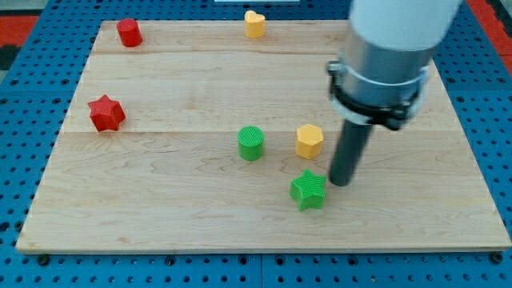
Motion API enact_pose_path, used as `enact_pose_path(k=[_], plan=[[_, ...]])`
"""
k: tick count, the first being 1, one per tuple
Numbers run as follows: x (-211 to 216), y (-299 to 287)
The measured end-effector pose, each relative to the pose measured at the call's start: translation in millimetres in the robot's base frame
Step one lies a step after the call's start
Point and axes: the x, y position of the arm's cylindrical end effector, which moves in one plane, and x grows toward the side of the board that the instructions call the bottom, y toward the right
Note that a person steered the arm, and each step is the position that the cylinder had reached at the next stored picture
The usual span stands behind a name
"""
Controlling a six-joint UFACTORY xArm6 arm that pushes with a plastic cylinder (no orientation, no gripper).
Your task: Slide the green star to the bottom right corner
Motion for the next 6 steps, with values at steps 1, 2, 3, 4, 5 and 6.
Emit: enact_pose_path(k=[1, 2, 3, 4, 5, 6], plan=[[-26, -45], [-11, -64], [28, -45], [31, 65], [37, 82], [-23, 113]])
